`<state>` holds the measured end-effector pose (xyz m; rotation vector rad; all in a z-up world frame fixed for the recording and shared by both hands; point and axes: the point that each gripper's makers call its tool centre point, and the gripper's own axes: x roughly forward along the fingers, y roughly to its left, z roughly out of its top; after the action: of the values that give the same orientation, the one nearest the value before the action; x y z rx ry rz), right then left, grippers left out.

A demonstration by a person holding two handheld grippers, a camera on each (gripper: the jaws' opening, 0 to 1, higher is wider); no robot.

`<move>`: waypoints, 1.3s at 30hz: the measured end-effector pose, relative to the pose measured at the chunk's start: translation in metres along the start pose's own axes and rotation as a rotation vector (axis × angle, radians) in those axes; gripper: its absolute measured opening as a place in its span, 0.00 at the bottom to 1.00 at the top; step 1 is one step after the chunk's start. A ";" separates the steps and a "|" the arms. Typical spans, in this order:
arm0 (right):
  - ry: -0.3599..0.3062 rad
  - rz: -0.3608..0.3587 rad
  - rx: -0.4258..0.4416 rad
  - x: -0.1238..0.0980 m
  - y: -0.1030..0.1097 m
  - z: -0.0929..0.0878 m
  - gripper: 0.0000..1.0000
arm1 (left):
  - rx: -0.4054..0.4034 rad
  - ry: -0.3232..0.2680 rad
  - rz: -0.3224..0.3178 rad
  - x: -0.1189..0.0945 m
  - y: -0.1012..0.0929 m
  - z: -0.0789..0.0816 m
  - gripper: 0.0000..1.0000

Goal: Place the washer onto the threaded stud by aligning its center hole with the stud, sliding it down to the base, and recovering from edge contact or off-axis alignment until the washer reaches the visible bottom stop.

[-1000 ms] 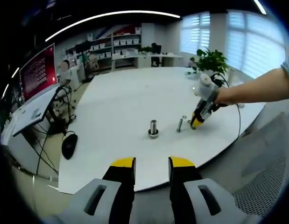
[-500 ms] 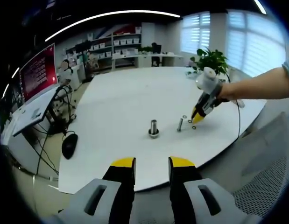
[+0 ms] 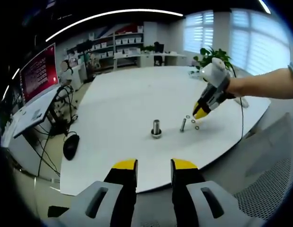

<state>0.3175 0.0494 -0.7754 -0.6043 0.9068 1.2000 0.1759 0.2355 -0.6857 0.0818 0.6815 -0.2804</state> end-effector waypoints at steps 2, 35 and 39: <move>-0.012 -0.001 -0.004 0.000 0.001 0.004 0.14 | 0.000 0.001 0.000 0.000 0.000 0.000 0.26; -0.003 -0.025 -0.121 0.023 0.009 0.028 0.14 | -0.001 0.001 0.003 0.000 0.001 -0.001 0.25; 0.001 -0.026 -0.120 0.024 0.007 0.029 0.14 | 0.000 0.002 0.003 0.000 0.000 -0.001 0.25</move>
<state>0.3208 0.0878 -0.7798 -0.7110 0.8292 1.2375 0.1755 0.2360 -0.6862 0.0831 0.6836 -0.2773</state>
